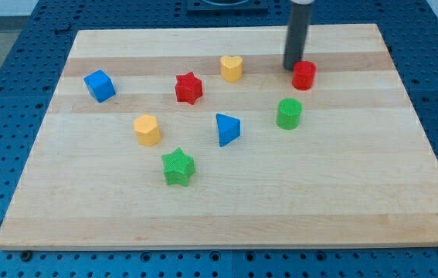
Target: Move the red circle towards the bottom right of the board
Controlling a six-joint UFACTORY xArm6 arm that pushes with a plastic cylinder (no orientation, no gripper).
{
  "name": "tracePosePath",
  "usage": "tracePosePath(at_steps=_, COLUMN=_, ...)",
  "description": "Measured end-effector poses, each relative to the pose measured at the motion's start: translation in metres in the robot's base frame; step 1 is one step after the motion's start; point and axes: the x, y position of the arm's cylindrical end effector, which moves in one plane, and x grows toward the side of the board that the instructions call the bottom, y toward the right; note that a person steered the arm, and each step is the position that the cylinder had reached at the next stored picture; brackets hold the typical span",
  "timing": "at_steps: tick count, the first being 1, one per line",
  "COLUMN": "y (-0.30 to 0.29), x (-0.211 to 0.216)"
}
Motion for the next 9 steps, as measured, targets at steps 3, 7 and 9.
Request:
tracePosePath(at_steps=3, y=0.03, x=0.094)
tracePosePath(at_steps=7, y=0.003, x=0.178)
tracePosePath(at_steps=9, y=-0.057, x=0.208)
